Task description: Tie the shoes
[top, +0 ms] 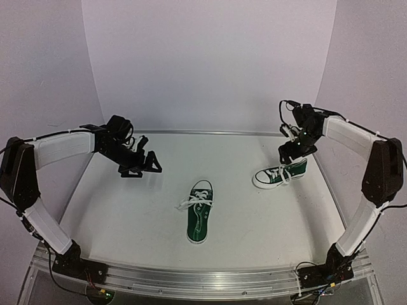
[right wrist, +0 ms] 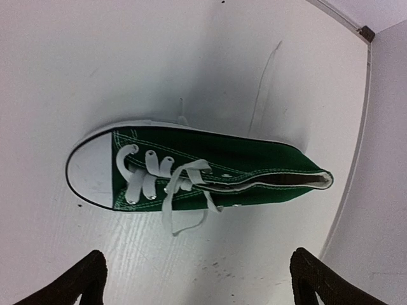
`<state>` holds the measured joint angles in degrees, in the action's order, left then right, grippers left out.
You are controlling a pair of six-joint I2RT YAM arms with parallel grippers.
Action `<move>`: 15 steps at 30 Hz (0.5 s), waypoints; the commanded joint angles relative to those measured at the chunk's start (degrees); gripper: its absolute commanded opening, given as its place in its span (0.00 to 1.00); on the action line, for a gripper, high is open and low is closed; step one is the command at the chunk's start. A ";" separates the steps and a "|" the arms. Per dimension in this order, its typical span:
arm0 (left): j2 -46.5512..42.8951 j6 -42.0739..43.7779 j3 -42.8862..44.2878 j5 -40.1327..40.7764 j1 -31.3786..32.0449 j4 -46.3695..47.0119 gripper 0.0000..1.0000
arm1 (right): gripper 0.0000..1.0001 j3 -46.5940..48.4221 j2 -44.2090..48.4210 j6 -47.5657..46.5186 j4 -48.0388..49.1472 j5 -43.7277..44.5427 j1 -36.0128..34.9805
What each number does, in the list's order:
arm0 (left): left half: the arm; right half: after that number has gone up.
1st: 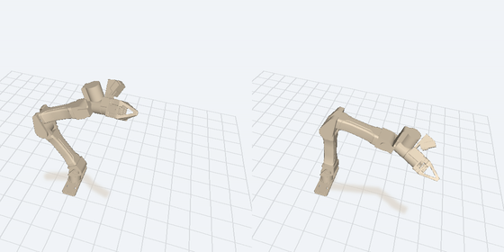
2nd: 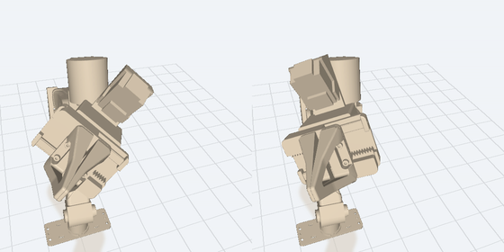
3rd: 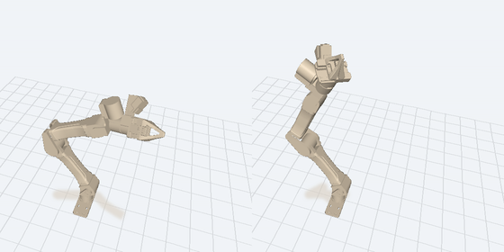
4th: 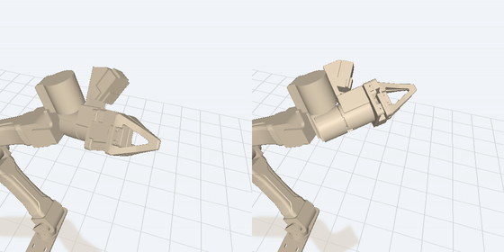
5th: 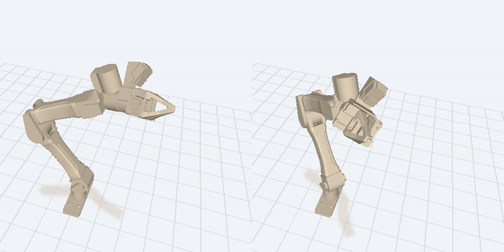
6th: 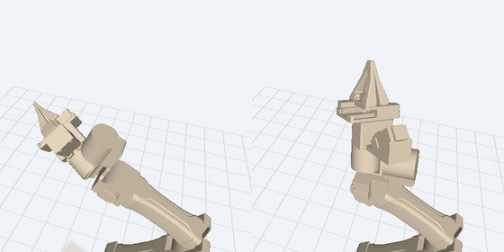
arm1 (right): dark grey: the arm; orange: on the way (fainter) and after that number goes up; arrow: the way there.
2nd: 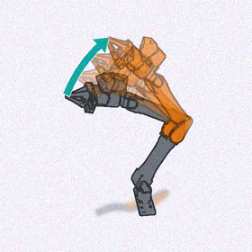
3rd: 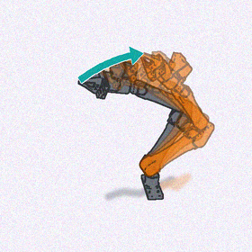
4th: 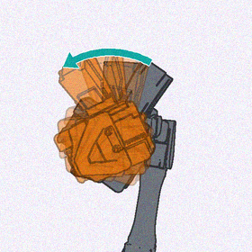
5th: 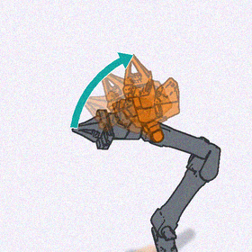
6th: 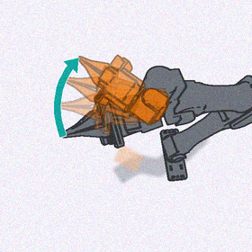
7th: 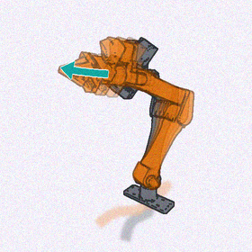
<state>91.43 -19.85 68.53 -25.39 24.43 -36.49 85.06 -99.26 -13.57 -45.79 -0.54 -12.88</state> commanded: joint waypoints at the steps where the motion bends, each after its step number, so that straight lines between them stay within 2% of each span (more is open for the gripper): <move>1: -2.19 0.61 1.25 -1.51 -0.07 0.58 1.00 | 0.94 1.74 -2.28 -9.88 -3.01 8.74 -0.07; 10: 0.85 1.49 4.19 -5.85 -0.06 0.78 1.00 | 0.91 6.47 -11.78 -18.74 -4.62 4.54 -0.11; 15: 0.38 1.49 4.21 -5.79 -0.08 0.56 1.00 | 0.91 6.87 -16.00 -20.06 -3.69 5.36 -0.03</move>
<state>92.12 -19.31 70.28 -30.02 24.43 -36.40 89.80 -112.85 -30.51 -49.09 4.58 -12.88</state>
